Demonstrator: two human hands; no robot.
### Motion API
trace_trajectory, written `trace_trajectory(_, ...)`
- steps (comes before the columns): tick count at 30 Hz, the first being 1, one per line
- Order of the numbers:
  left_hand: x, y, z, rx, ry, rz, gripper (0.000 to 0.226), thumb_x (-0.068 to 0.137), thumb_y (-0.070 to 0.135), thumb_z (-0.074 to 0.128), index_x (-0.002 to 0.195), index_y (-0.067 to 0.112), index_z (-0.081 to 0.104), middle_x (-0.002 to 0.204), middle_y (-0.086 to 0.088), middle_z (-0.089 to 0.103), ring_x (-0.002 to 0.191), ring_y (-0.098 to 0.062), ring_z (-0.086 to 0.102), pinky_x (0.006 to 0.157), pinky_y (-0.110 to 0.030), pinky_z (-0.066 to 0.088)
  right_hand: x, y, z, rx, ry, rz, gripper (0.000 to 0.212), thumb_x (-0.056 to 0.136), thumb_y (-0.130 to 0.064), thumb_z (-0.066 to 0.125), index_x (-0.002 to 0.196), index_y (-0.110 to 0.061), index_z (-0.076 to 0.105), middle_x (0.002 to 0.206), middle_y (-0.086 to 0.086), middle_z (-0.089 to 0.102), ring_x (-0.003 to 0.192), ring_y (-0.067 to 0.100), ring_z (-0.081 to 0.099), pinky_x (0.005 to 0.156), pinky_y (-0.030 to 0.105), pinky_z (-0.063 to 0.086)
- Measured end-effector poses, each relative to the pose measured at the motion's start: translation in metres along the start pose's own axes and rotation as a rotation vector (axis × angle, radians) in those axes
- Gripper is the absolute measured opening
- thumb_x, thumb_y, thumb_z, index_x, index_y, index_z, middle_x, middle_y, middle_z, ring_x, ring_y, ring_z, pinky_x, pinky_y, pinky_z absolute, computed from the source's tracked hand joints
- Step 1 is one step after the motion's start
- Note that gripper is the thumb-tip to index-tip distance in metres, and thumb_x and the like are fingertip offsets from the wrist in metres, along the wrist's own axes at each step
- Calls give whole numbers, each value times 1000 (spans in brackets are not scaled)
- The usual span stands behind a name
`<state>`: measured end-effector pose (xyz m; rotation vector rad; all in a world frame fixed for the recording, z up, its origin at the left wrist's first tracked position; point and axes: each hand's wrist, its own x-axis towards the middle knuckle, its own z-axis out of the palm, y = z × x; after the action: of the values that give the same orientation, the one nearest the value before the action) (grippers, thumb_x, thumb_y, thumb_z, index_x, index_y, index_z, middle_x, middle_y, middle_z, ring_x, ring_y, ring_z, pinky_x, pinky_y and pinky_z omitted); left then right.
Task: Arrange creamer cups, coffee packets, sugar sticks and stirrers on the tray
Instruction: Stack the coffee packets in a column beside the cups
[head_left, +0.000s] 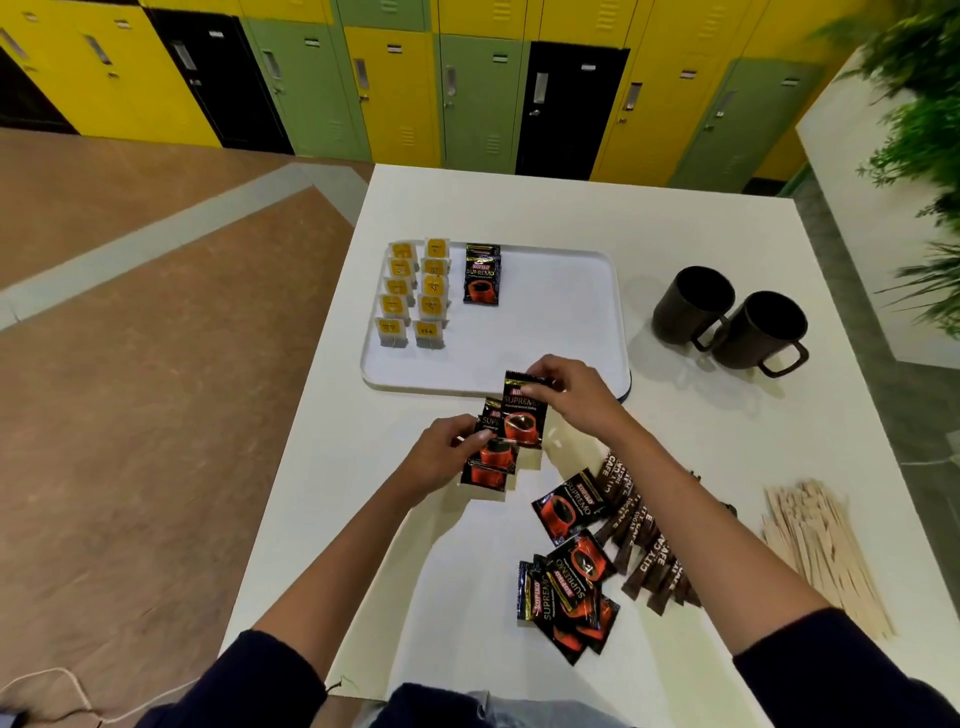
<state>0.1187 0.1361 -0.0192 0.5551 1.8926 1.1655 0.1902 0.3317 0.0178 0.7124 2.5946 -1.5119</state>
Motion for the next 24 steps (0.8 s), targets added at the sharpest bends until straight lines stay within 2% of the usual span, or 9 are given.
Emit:
trace_trajectory(3,2,4,-1,-12,-28,19,23,95,26,53,82,7,58,78,-5,59,77,-16,58,70,-32,47,5,-5,3,-28,51,-25,16,88,-22,65,100,-11,64,90,-2,63,79,11,57,65,11,39)
trace_trajectory(6,2,9,-2,-54,-26,17,19,96,21,51,78,16,57,74,2,57,72,-9,59,63,-18,49,7,-7,6,-17,88,-25,17,88,-22,65,101,-11,63,91,-4,62,75,4,54,62,7,39)
trace_trajectory(8,3,11,-2,-74,-28,16,19,96,20,51,78,17,56,75,1,56,72,-9,59,60,-15,48,8,-8,7,-1,97,-21,18,88,-22,65,102,-11,63,93,-3,62,76,5,54,63,9,39)
trace_trajectory(10,4,12,-2,-101,-37,14,19,96,20,51,78,16,56,77,-2,56,75,-12,59,63,-18,50,9,-9,7,7,104,-22,18,88,-22,65,102,-11,63,93,-2,62,77,8,55,61,8,40)
trace_trajectory(14,8,15,-6,-142,-44,3,20,96,24,51,83,11,58,83,-8,58,83,-18,60,73,-32,53,13,-10,7,47,166,-21,20,87,-18,66,104,-9,62,89,-3,59,65,3,50,55,2,39)
trace_trajectory(17,11,17,-7,-195,-20,-6,21,97,23,50,99,6,63,95,-10,66,92,-20,66,81,-39,55,17,-10,7,167,183,27,26,84,-21,70,106,-13,59,84,-3,57,66,5,53,60,7,43)
trace_trajectory(19,13,18,-8,-236,15,-11,22,97,21,49,106,7,63,100,-12,68,95,-22,67,82,-38,55,19,-7,6,269,135,82,33,81,-23,73,108,-17,56,90,3,60,76,13,57,74,25,50)
trace_trajectory(21,17,17,-10,-249,60,-25,24,97,22,50,105,4,63,102,-18,68,97,-27,67,83,-39,57,21,-4,5,328,103,123,31,81,-17,73,106,-17,55,97,6,64,85,19,61,82,36,52)
trace_trajectory(24,21,12,-14,-207,129,-50,30,95,30,53,94,3,64,97,-22,67,96,-34,66,85,-49,53,26,-3,1,402,200,146,23,83,-12,70,101,-12,57,100,9,66,89,23,63,74,32,54)
